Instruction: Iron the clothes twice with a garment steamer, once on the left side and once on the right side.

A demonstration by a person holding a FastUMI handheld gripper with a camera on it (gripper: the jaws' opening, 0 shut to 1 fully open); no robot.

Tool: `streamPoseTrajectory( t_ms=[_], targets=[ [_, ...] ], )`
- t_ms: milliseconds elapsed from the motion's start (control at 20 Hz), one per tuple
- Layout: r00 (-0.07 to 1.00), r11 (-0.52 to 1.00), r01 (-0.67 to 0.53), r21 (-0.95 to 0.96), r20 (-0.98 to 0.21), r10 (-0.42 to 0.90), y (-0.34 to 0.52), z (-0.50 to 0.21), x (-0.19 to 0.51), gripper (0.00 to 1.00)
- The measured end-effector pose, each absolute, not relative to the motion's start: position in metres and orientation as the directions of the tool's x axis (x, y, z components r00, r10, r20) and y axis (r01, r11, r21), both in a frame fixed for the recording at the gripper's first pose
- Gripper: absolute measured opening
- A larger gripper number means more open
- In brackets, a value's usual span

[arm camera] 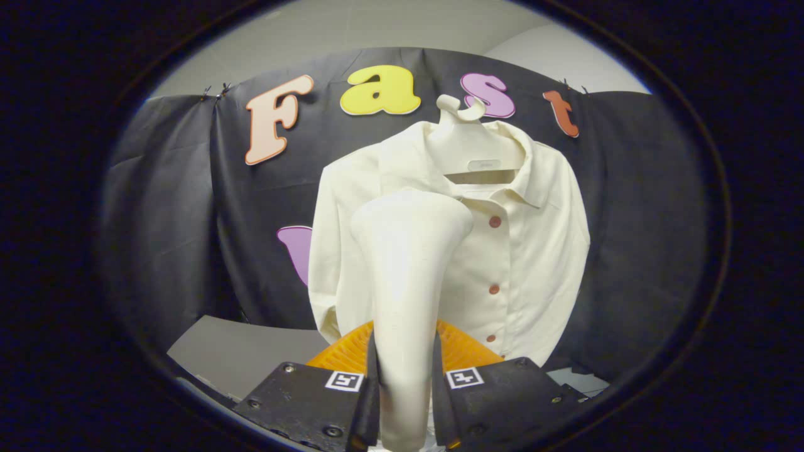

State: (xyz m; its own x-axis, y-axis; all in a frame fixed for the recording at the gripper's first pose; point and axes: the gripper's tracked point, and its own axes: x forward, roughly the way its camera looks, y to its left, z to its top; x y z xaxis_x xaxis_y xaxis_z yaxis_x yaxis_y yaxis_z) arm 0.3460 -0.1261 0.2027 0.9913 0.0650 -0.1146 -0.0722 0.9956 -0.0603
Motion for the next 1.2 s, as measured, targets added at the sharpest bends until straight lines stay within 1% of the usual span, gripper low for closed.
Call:
streamPoseTrajectory(
  t_ms=[50, 150, 250, 550, 650, 800, 900, 1050, 1200],
  targets=[
    [0.989, 0.992, -0.098, -0.084, -0.116, 0.088, -0.122, 0.2, 0.352, 0.34],
    [0.987, 0.985, -0.112, -0.132, -0.134, 0.094, -0.124, 0.187, 0.362, 0.34],
    [0.978, 0.981, -0.125, -0.151, -0.184, 0.096, -0.126, 0.166, 0.365, 0.34],
    [0.951, 0.966, -0.221, -0.133, -0.251, 0.183, -0.121, 0.114, 0.365, 0.34],
    [0.949, 0.971, -0.21, -0.117, -0.262, 0.173, -0.128, 0.098, 0.368, 0.34],
    [0.937, 0.982, -0.172, -0.077, -0.32, 0.139, -0.144, 0.061, 0.364, 0.34],
    [0.922, 0.979, -0.195, -0.06, -0.351, 0.162, -0.143, 0.038, 0.36, 0.34],
    [0.905, 0.983, -0.174, -0.063, -0.404, 0.134, -0.156, -0.007, 0.355, 0.34],
    [0.872, 0.988, -0.153, -0.026, -0.474, 0.123, -0.166, -0.054, 0.346, 0.34]
  ],
)
